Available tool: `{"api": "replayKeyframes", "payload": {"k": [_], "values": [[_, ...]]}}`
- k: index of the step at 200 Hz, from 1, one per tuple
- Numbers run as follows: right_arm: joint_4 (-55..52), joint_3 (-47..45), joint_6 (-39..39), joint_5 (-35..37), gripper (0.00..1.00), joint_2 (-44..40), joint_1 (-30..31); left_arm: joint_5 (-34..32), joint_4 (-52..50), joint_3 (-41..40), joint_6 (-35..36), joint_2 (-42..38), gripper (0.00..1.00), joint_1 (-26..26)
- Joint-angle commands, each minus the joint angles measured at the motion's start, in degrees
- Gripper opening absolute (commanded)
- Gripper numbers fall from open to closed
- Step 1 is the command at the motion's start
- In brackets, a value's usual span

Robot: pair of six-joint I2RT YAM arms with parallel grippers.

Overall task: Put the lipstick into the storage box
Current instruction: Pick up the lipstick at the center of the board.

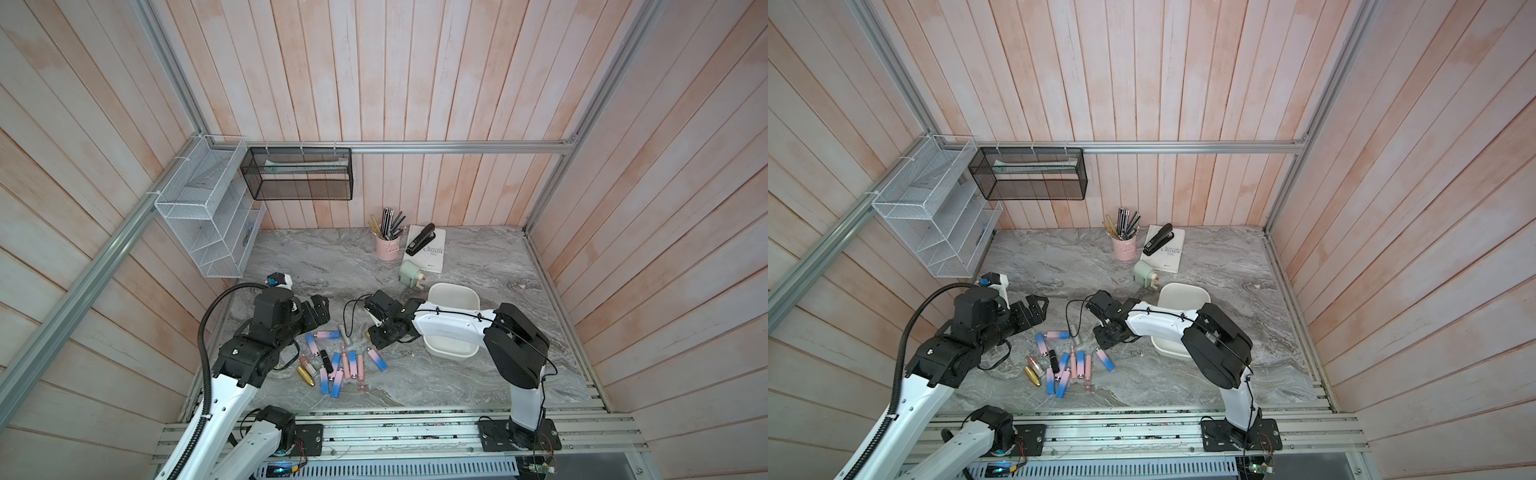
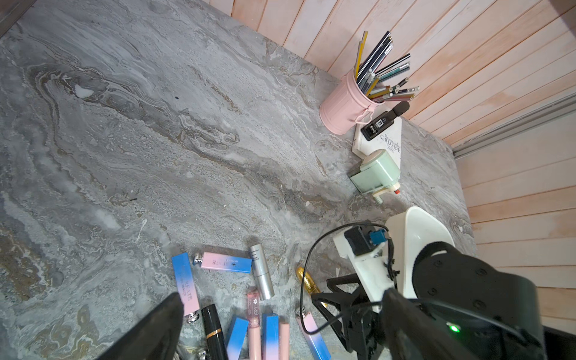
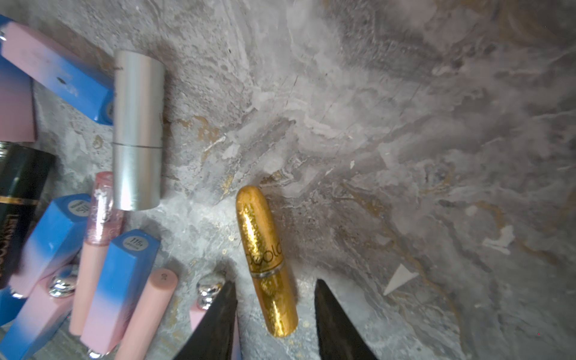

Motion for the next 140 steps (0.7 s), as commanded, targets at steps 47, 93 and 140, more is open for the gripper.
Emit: {"api": "replayKeyframes", "payload": {"k": [47,93,140], "values": [[0.67,0.30,1.01,0.21,0.29,3.38,0.51,0.59,-3.76,-0.75,0.62,-3.62,1.00,0.33],[-0.02,0.11,2.43,1.85,0.19,1.63,0.61,0.77,-2.65,-0.85,1.10,-2.79,1.00,0.34],[-4.43,1.24,3.67,5.18,0.18,-3.97,0.51,1.99,0.88,-1.43,1.37,0.25,1.00,0.41]]}}
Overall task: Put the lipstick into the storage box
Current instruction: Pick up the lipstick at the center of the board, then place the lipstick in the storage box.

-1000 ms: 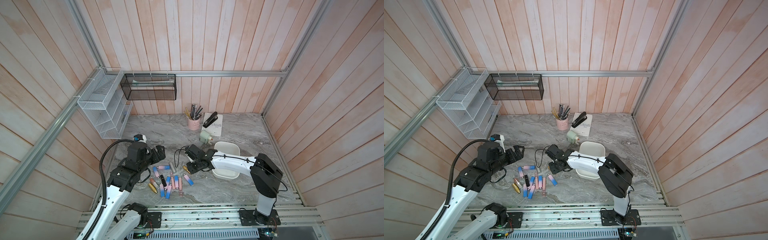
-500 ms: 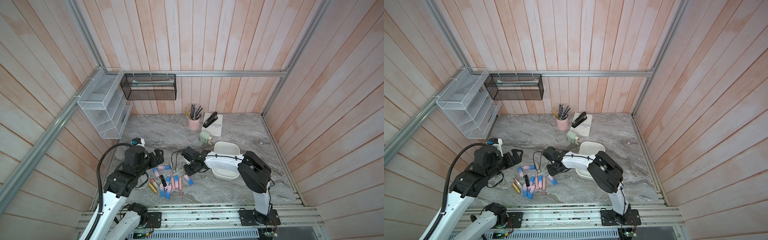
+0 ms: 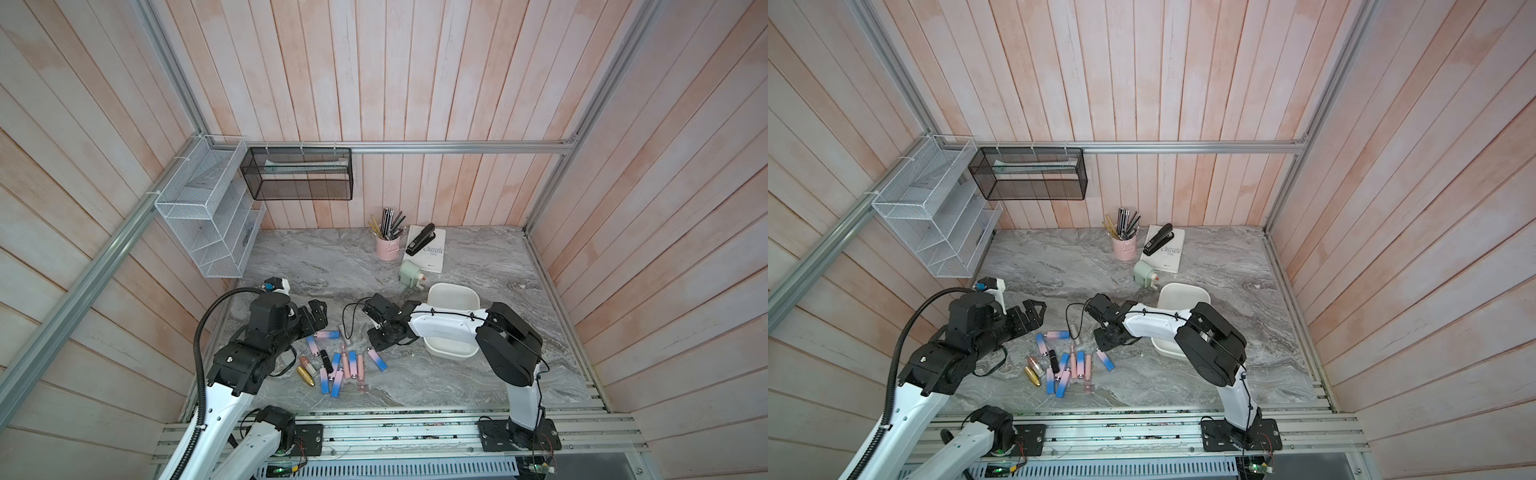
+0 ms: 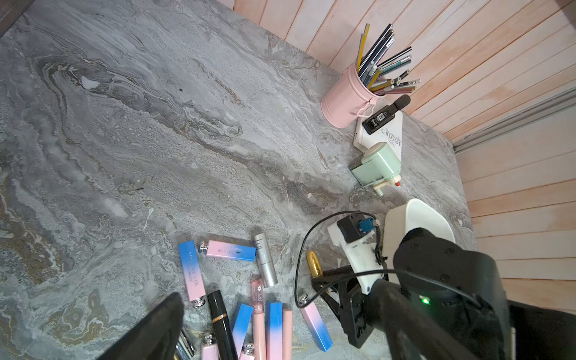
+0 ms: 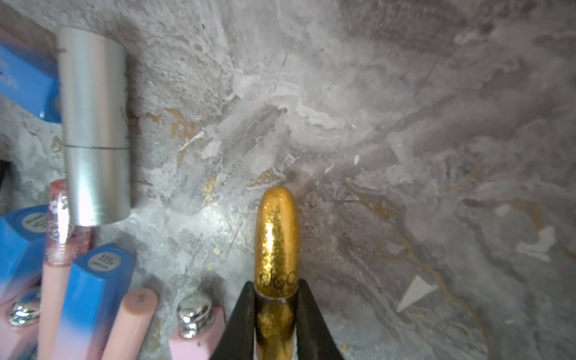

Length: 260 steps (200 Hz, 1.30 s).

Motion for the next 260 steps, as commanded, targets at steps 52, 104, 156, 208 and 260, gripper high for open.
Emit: {"api": "replayKeyframes", "payload": {"k": [52,104,156,208,260], "values": [[-10.97,0.32,1.84,8.64,0.19,-16.71,-4.17,3.33,8.72,-3.37,1.06,7.79,1.00,0.22],[-11.05,-11.48,2.38,11.94,0.22,-32.56,-15.47,6.39,13.45,-4.75,0.71,16.91,1.00,-0.42],[-5.33,-25.19,2.02,9.32,0.25,-39.23,-24.88,7.89,16.15,-2.75,0.54,25.25,1.00,-6.45],[0.65,-29.93,1.49,7.23,0.27,-34.39,-26.26,9.88,16.80,-3.25,-0.76,28.14,1.00,-9.25],[-1.38,-25.91,-1.33,5.66,0.44,-29.98,-26.90,8.55,13.88,-4.29,-1.33,26.90,0.99,-11.12]]}}
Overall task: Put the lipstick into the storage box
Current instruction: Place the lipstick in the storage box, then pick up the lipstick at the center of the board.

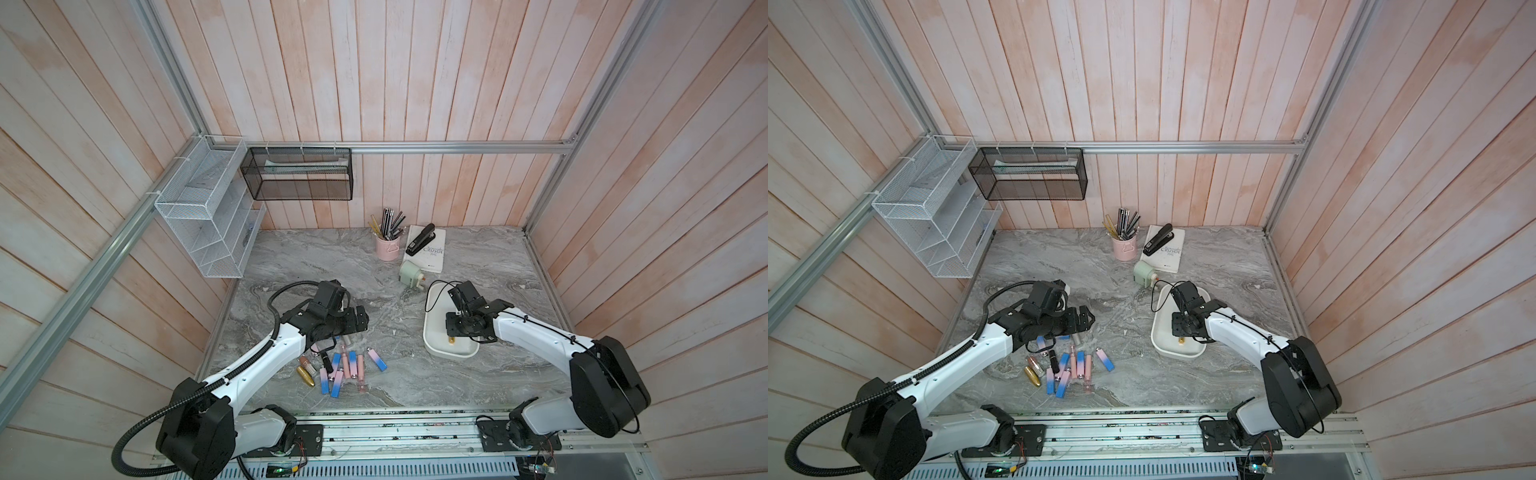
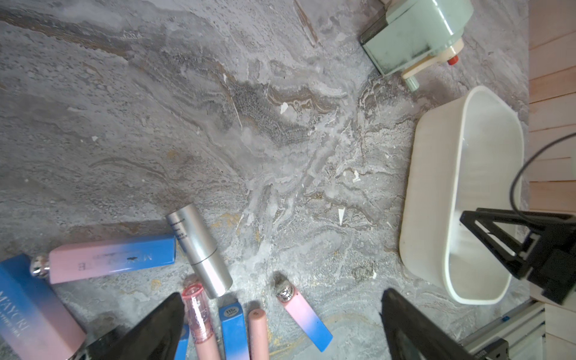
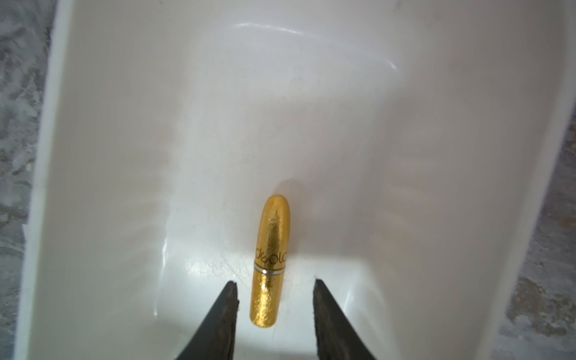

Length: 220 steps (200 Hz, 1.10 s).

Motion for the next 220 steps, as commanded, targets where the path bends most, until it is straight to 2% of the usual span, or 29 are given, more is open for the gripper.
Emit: {"api": "replayKeyframes", "payload": {"k": [1,15,32,68,97,156,220], "values": [[-1.11,3.59,-1.70,-0.99,0.44,0.32,0.39,-0.47,-1.83,-0.21,-0.38,-1.18,0.99,-0.27],[-2.76,6.53,-2.44,-0.09,0.46,-0.59,3.14,-3.20,-4.48,1.00,0.24,-2.46,0.99,0.09],[-4.17,10.05,-1.46,0.07,0.47,-1.20,7.80,-2.46,-6.36,1.92,1.77,-5.01,0.99,3.03],[-4.50,15.54,2.74,-0.92,0.47,2.76,17.93,4.37,-8.12,1.13,4.03,-11.72,0.99,17.15],[-3.66,18.38,4.58,-1.60,0.47,8.78,24.49,6.39,-10.80,2.80,6.94,-13.90,0.99,23.22],[0.32,20.64,6.09,-5.05,0.46,18.42,31.91,8.25,-12.96,2.90,8.15,-16.90,0.99,26.61],[2.49,21.14,6.42,-7.44,0.46,22.90,33.99,8.73,-14.87,2.16,8.49,-19.21,0.99,27.45]]}}
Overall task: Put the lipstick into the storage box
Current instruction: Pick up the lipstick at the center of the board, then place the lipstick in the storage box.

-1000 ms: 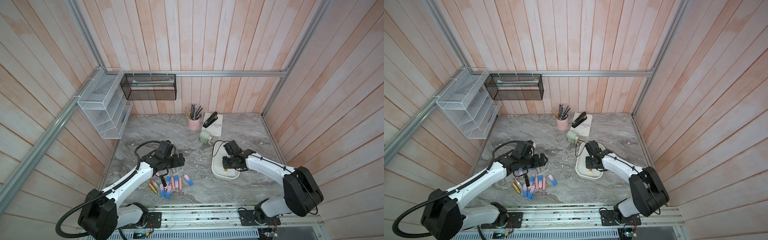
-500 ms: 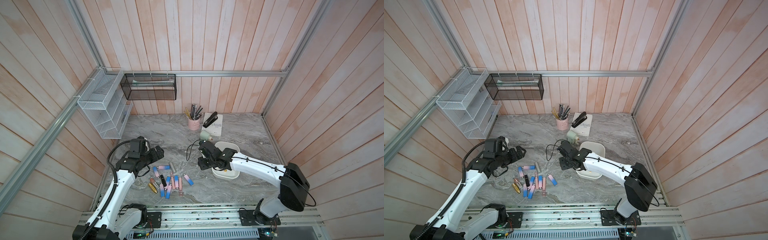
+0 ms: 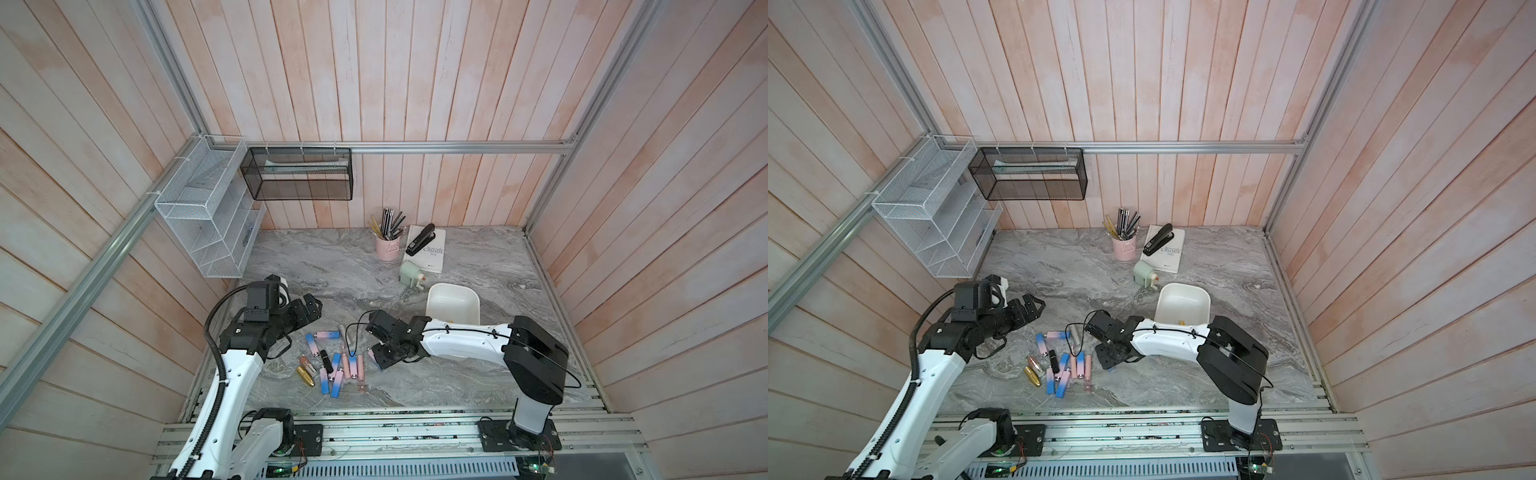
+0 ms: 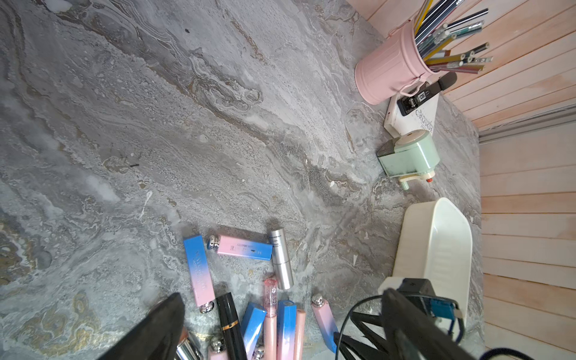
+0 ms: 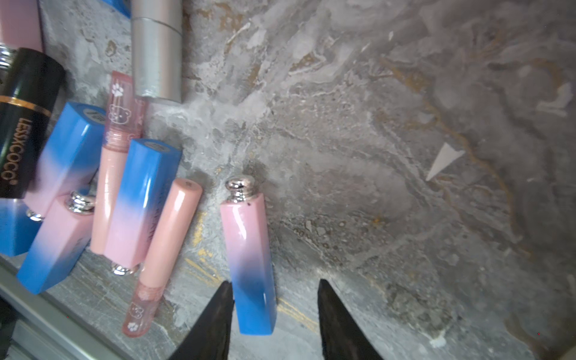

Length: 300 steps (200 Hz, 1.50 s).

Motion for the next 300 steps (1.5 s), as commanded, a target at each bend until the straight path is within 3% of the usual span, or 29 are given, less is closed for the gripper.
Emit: {"api": "replayKeyframes", "payload": {"k": [1,54,124,204,250,300], "values": [[1.40,0.92,0.90,-1.61,0.46,1.67,0.54,1.21,-1.56,0.26,1.64,-1.24,0.99,0.50],[1.86,0.78,1.17,-1.78,0.42,3.86,1.27,1.17,-2.72,-0.52,1.82,-2.96,1.00,0.79],[-0.71,1.29,2.01,1.03,0.24,4.13,1.30,1.76,-2.62,-0.66,1.73,-3.40,1.00,0.88],[-10.22,8.29,1.01,7.30,0.24,-4.63,-1.13,2.96,0.16,-1.05,0.98,-2.08,1.00,0.87],[-15.18,9.03,-0.38,10.66,0.24,-12.79,-7.73,4.02,2.11,-1.03,0.46,-0.76,1.00,0.86],[-12.48,-1.04,-2.50,12.38,0.26,-23.64,-19.55,9.04,3.08,-0.80,0.45,1.99,1.00,0.79]]}}
